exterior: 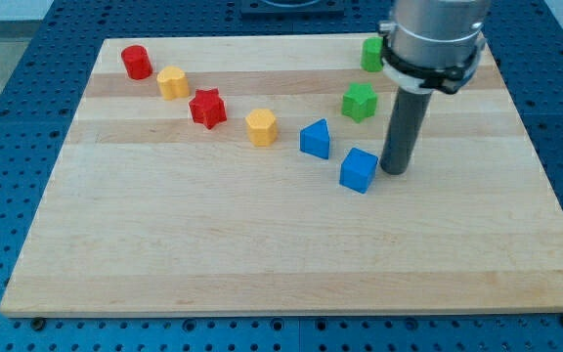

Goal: Slightly push blue triangle in between the yellow hexagon and blue cube

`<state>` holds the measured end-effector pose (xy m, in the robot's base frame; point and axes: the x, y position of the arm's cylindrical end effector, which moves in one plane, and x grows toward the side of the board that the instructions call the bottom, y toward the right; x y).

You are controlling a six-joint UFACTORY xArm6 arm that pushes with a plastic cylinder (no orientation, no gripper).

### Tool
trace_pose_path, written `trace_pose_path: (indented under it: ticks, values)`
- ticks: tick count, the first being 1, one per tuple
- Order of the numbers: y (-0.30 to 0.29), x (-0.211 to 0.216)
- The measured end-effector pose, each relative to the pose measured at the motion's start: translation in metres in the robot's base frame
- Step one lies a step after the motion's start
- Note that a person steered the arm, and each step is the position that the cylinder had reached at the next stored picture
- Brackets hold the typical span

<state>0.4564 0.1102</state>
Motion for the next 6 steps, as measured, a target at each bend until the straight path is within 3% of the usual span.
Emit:
trace_pose_path:
  ticks: [2, 4, 6]
  values:
    - [-0.007, 0.015]
    - [0.04, -0.082]
    - [-0.025, -0.083]
